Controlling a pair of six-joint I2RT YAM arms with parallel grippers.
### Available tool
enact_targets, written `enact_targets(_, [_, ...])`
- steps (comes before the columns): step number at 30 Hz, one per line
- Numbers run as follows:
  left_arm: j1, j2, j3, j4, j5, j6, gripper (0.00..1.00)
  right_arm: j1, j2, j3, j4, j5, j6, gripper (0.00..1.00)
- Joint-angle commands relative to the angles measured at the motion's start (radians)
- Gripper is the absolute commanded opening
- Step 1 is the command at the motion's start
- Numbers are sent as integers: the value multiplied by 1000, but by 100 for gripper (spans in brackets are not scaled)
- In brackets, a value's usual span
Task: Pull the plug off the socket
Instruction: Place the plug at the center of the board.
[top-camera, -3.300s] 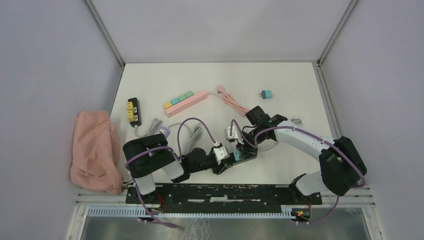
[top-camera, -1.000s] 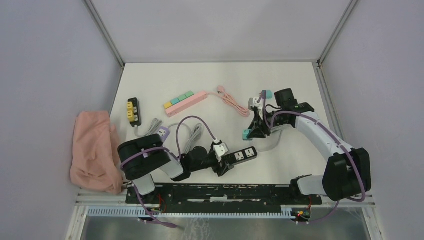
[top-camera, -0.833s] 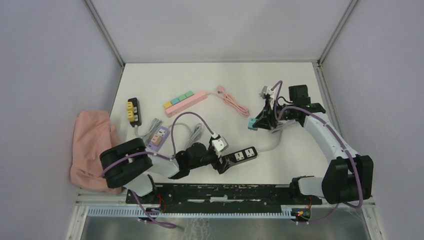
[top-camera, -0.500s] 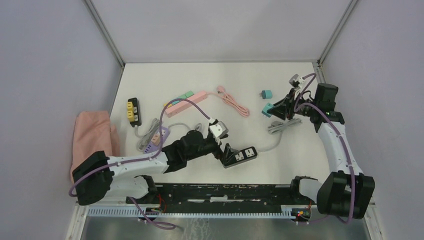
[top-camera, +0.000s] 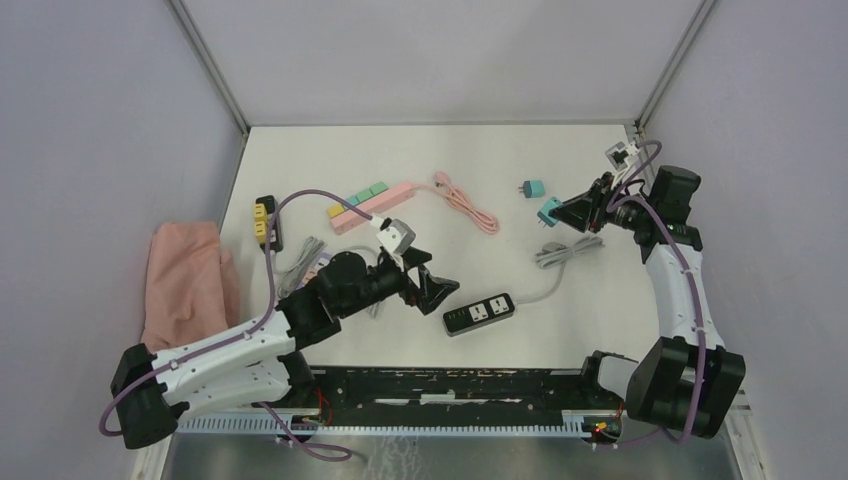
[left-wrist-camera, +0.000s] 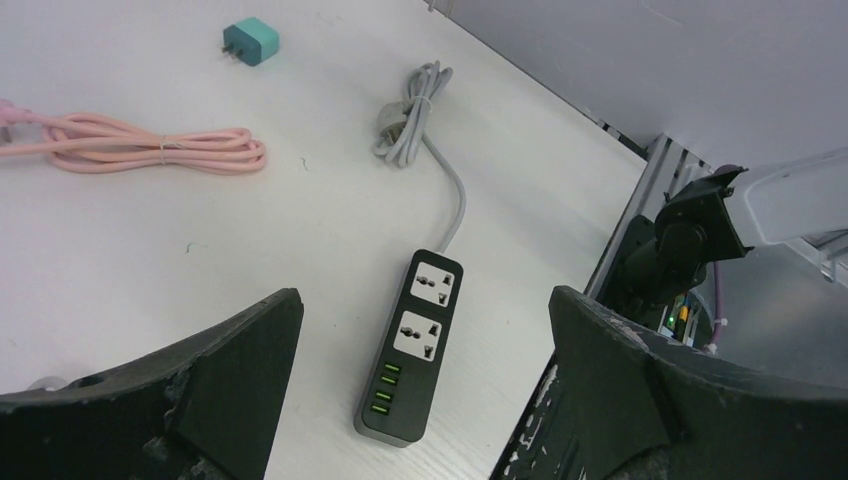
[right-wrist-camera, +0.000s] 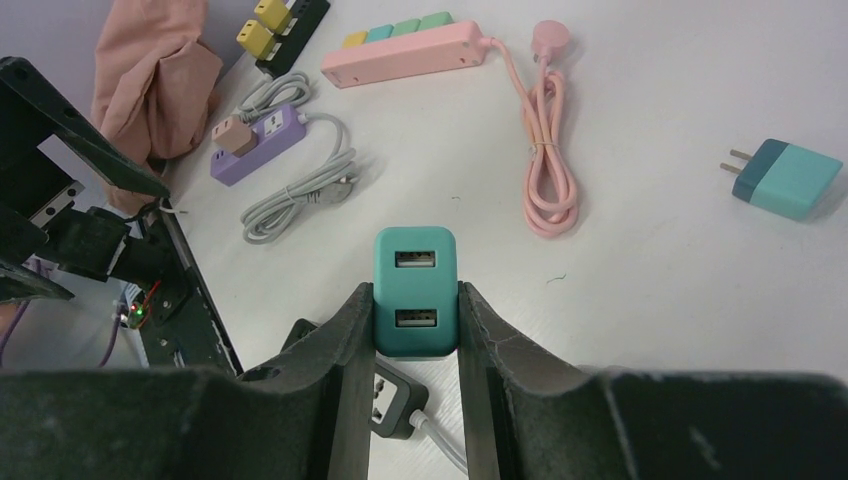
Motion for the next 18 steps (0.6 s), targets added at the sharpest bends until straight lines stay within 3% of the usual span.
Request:
enact_targets(1, [11, -53, 68, -125, -63, -22, 99, -3, 50, 80, -4, -37, 28, 0])
enact_targets(10, [78, -47, 115, -175, -118, 63, 99, 1, 259, 264, -103, 34, 26, 0])
enact_targets(18, [321, 10, 86, -52, 84, -16, 99, 20, 403, 338, -74, 115, 71, 0])
